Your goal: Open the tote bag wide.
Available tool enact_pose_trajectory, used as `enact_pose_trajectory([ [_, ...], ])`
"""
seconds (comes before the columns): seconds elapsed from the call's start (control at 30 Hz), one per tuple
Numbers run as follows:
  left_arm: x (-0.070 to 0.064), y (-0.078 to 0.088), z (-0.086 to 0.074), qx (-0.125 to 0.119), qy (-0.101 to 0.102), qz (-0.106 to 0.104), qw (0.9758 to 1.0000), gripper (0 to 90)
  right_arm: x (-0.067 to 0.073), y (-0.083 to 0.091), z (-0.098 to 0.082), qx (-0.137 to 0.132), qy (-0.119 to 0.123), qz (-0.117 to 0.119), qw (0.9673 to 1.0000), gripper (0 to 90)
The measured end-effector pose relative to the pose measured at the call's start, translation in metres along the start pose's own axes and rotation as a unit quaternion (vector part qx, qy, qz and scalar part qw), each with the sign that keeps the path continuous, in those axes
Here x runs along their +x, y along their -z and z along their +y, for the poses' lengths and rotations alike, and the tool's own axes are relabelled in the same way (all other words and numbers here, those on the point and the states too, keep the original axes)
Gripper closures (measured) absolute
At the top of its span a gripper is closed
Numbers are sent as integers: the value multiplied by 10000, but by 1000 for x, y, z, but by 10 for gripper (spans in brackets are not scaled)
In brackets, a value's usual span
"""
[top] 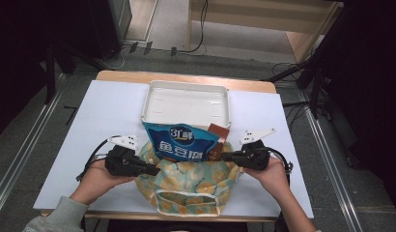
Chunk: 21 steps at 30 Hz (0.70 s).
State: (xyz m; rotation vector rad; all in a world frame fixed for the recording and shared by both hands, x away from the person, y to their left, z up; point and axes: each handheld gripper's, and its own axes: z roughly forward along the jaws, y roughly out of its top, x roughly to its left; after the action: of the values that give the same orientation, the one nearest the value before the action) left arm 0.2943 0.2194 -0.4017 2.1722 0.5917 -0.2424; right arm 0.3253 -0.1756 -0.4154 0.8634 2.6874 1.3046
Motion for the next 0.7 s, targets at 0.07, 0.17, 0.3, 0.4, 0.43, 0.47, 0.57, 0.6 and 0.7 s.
enact_pose_trajectory([
  [0.07, 1, -2, 0, 20, 21, 2, 10000, 900, 0, -1, -1, 48, -21, 7, 10000, 900],
  [0.17, 0, -4, 1, 37, 3, -21, 10000, 900, -1, -4, -3, 98, -14, 71, 9999, 900],
  [0.3, -3, -4, 3, 36, -50, -58, 10000, 900, 7, 0, -2, -28, 192, 177, 9997, 900],
  [0.4, -6, -5, 4, 34, -88, -117, 9999, 900, 11, 1, 0, -56, 262, 149, 9995, 900],
  [0.43, -7, -5, 4, 42, -116, -123, 9998, 900, 12, 1, 1, -75, 293, 189, 9994, 900],
  [0.47, -9, -4, 4, 39, -146, -160, 9998, 900, 13, 1, 1, -83, 306, 188, 9993, 900],
  [0.57, -11, -4, 4, 53, -167, -216, 9996, 900, 21, 2, 6, -119, 371, 220, 9990, 900],
  [0.6, -12, -4, 3, 62, -165, -250, 9995, 900, 24, 2, 7, -145, 419, 232, 9987, 900],
  [0.7, -14, -7, 3, 108, -187, -307, 9993, 900, 29, 2, 11, -186, 452, 238, 9985, 900],
])
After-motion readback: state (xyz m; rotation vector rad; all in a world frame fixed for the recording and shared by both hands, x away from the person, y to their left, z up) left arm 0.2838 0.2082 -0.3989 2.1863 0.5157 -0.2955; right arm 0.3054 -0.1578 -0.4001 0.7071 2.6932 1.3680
